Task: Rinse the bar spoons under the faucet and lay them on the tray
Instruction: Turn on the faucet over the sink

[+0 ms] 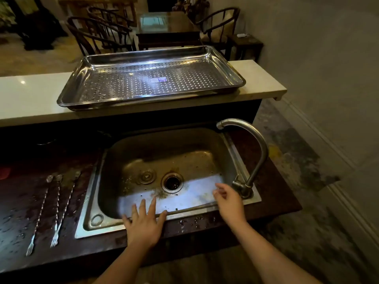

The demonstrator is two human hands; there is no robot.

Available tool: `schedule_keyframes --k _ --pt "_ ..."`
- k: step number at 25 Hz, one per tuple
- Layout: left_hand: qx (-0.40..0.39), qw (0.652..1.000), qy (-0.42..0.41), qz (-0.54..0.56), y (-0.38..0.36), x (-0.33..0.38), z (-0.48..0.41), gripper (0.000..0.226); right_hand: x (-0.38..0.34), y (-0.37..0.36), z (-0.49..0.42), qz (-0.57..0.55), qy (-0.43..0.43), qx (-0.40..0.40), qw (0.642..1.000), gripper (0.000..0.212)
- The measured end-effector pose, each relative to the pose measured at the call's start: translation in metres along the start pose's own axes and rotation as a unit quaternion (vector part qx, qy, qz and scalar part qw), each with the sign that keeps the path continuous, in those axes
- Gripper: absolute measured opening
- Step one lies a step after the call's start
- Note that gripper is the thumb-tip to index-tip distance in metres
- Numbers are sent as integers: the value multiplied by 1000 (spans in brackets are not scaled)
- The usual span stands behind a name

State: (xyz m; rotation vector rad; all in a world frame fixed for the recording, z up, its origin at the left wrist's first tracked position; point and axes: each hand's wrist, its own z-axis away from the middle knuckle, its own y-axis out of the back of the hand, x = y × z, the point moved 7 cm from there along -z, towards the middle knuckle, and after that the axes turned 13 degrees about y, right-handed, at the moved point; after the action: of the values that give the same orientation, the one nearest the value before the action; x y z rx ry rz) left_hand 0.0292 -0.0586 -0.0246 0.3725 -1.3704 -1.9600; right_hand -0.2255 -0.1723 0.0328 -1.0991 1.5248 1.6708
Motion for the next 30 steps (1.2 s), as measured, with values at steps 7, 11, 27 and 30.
schedule_keyframes --k 7,11,27,30 --pt "24 1000 12 -14 1 -3 -2 68 19 30 -17 -268 -134 169 939 27" --pt "26 999 12 -14 1 -1 -2 67 8 31 -16 -339 -123 198 912 35" --pt "31 999 13 -27 3 0 1 68 15 29 -26 -450 -160 264 838 36" --pt "30 999 16 -29 2 0 1 68 15 28 -26 -448 -159 265 839 38"
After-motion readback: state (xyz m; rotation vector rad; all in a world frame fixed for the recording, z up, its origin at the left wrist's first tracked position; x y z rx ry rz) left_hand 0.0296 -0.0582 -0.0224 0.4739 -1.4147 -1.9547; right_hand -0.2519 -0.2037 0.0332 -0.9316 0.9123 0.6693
